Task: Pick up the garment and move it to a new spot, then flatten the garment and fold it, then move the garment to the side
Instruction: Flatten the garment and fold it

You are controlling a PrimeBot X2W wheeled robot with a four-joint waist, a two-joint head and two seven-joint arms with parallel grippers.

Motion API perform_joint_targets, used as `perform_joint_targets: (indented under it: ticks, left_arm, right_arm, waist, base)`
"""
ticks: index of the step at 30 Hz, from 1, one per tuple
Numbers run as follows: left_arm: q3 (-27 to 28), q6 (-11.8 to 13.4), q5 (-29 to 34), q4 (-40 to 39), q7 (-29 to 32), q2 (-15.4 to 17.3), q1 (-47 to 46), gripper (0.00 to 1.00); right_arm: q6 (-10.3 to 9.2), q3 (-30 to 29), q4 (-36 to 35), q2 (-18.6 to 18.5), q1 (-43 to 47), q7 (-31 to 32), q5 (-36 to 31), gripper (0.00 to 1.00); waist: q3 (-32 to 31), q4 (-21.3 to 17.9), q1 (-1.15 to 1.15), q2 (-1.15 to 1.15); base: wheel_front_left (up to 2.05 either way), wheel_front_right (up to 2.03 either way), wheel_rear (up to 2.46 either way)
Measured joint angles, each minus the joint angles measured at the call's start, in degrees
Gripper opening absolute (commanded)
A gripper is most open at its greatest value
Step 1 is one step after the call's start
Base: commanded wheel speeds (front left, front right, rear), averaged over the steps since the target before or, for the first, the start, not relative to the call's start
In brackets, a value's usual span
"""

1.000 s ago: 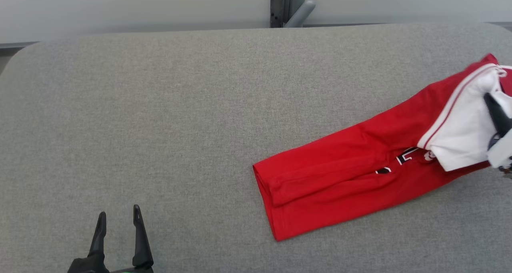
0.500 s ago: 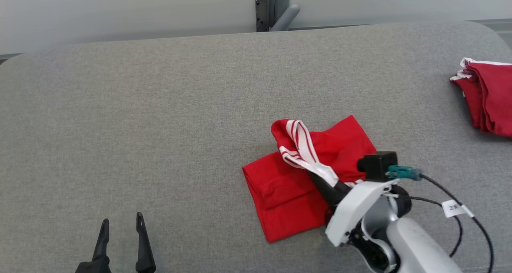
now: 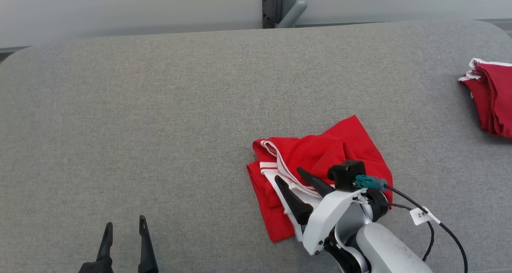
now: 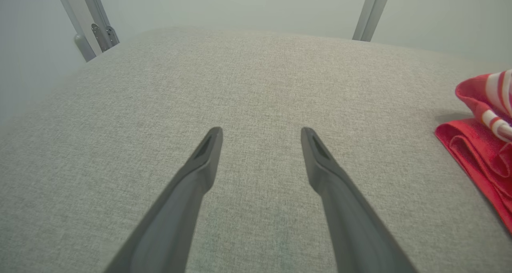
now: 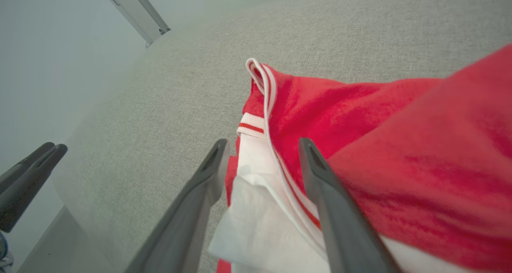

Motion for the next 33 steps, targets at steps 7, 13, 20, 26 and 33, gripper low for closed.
perform_joint_targets:
  ticks: [7,13,20,26,33]
  left_arm:
    - [0.9,0.8,-0.9,0.1,0.0,0.0,1.9,1.0]
    - [1.5,1.9,-1.8,-0.6,0.0,0.0,4.9,1.0]
    - [1.5,1.9,-2.1,-1.4,0.0,0.0,6.5,1.0]
    - [2.0,0.2,-0.4,-1.9,0.0,0.0,6.6,1.0]
    - [2.2,-0.5,-0.2,-1.8,0.0,0.0,6.5,1.0]
  right_arm:
    - [0.01,-0.5,-16.0,-2.3,7.1,0.3,4.3,1.0]
    - [0.0,-10.0,-27.0,-6.5,14.0,1.9,4.5,1.0]
    - [0.0,-22.3,-27.7,-9.7,18.7,0.2,0.7,1.0]
    - [0.0,-26.4,-11.8,-11.2,20.5,-15.7,-14.0,1.0]
    - [0.03,-28.4,-5.0,-7.2,18.6,-18.1,-18.4,0.29]
  waist:
    - [-2.5,-0.1,0.0,0.0]
    - [-5.4,-0.5,0.0,0.0]
    - [-8.4,-1.0,0.0,0.0]
    - [-9.4,-0.1,0.0,0.0]
    - [-9.4,0.7,0.0,0.0]
  base:
    - [0.0,0.0,0.0]
    - [0.0,0.0,0.0]
    - [0.0,0.0,0.0]
    - [0.0,0.0,0.0]
    - [0.0,0.0,0.0]
